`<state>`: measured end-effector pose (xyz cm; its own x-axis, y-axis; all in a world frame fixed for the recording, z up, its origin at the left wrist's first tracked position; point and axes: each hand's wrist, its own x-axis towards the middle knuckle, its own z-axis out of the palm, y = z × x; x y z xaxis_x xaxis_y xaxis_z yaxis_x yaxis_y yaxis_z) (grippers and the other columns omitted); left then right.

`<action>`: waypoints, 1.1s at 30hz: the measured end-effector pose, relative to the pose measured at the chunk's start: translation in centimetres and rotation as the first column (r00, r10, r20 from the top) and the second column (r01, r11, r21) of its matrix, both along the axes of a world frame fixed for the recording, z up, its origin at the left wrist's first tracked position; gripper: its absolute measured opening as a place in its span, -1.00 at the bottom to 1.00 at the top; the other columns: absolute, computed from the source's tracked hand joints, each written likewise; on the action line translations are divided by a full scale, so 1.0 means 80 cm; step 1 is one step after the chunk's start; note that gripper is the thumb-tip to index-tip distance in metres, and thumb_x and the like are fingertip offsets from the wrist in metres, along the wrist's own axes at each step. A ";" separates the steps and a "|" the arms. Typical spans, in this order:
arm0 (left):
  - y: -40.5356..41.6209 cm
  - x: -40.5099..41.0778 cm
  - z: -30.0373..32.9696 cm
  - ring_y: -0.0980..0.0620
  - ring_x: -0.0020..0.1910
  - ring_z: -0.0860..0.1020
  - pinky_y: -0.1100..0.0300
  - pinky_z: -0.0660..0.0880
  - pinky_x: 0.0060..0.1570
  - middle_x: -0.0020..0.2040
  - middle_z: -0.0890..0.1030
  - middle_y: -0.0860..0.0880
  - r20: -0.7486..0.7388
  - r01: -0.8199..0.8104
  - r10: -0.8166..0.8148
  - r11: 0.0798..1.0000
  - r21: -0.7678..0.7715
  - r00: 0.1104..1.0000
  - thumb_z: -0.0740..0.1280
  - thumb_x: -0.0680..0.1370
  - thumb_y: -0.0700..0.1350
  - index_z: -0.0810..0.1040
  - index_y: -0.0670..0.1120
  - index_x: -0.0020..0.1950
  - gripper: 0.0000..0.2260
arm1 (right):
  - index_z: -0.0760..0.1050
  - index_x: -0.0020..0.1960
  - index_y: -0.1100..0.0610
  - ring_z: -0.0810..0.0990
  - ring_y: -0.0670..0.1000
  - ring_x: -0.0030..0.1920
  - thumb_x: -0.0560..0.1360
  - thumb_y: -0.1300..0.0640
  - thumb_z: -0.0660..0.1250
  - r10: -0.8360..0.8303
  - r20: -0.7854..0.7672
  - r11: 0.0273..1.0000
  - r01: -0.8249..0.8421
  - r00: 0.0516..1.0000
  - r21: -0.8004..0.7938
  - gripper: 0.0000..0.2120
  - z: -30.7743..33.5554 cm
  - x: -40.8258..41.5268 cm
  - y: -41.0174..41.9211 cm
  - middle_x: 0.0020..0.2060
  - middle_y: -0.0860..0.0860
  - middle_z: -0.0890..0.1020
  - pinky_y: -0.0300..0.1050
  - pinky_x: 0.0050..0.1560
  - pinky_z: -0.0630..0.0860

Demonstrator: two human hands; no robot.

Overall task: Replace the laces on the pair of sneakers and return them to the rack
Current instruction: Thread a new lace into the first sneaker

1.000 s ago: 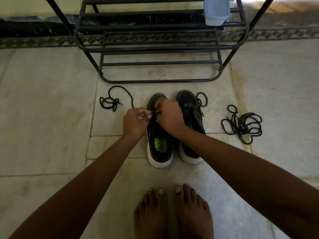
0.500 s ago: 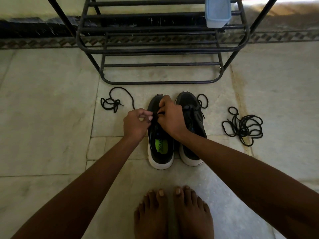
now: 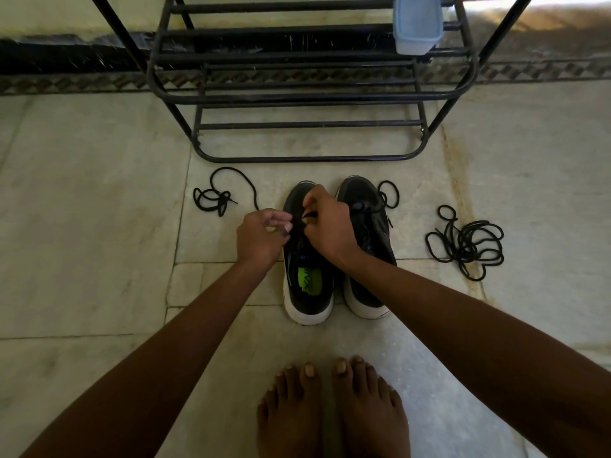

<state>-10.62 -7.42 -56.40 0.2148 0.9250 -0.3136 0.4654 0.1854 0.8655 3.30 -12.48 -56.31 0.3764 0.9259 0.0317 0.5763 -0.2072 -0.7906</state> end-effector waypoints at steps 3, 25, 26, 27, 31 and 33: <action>0.001 0.000 -0.001 0.00 -0.02 0.69 0.02 0.70 -0.03 -0.08 0.68 -0.07 0.008 -0.005 0.006 1.000 -0.013 1.000 0.46 0.56 -0.26 0.70 -0.02 -0.02 -0.86 | 0.50 -0.08 0.20 0.57 0.07 -0.22 0.41 0.43 0.35 0.069 0.133 0.997 -0.065 0.989 -0.032 -0.82 0.000 0.001 0.001 -0.22 0.11 0.59 -0.05 -0.25 0.52; -0.001 0.001 0.006 0.01 0.00 0.67 0.08 0.69 -0.03 -0.05 0.66 -0.07 0.018 -0.014 0.015 1.000 -0.027 1.000 0.44 0.58 -0.27 0.70 -0.01 -0.03 -0.85 | 0.51 -0.07 0.22 0.61 0.10 -0.15 0.48 0.37 0.37 0.182 0.223 0.973 -0.141 0.958 -0.184 -0.90 0.012 0.010 0.013 -0.17 0.14 0.62 0.08 -0.14 0.61; -0.002 0.001 0.009 0.00 0.01 0.67 0.07 0.69 -0.02 -0.05 0.65 -0.07 0.016 -0.015 0.016 0.999 -0.029 1.000 0.44 0.57 -0.27 0.70 0.00 -0.04 -0.84 | 0.53 -0.10 0.21 0.61 0.07 -0.19 0.47 0.37 0.38 0.169 0.195 0.976 -0.136 0.966 -0.171 -0.91 0.014 0.013 0.013 -0.21 0.11 0.63 0.08 -0.15 0.62; -0.002 0.002 0.010 -0.01 0.02 0.67 0.07 0.69 -0.02 -0.05 0.65 -0.06 0.015 -0.018 0.018 0.999 -0.030 1.000 0.44 0.57 -0.27 0.70 0.01 -0.05 -0.83 | 0.55 -0.12 0.21 0.61 0.05 -0.22 0.46 0.36 0.39 0.156 0.167 0.979 -0.130 0.974 -0.156 -0.92 0.017 0.016 0.012 -0.24 0.08 0.64 0.05 -0.16 0.62; -0.004 0.001 0.013 -0.03 0.02 0.69 0.03 0.69 -0.01 -0.05 0.66 -0.03 -0.011 -0.015 0.015 1.000 -0.024 1.000 0.45 0.57 -0.22 0.70 0.04 -0.06 -0.85 | 0.62 -0.19 0.20 0.61 -0.04 -0.29 0.41 0.34 0.41 0.127 0.141 0.988 -0.113 0.982 -0.103 -0.93 0.025 0.021 0.008 -0.28 0.04 0.66 -0.12 -0.20 0.60; -0.005 0.001 0.016 0.03 -0.05 0.70 -0.02 0.68 0.04 -0.09 0.68 0.05 -0.047 -0.007 0.007 1.000 -0.001 0.999 0.49 0.55 -0.07 0.71 0.07 -0.05 -0.97 | 0.63 -0.21 0.19 0.61 -0.08 -0.30 0.41 0.34 0.41 0.105 0.118 0.991 -0.094 0.987 -0.094 -0.92 0.024 0.024 0.006 -0.30 0.02 0.66 -0.21 -0.21 0.58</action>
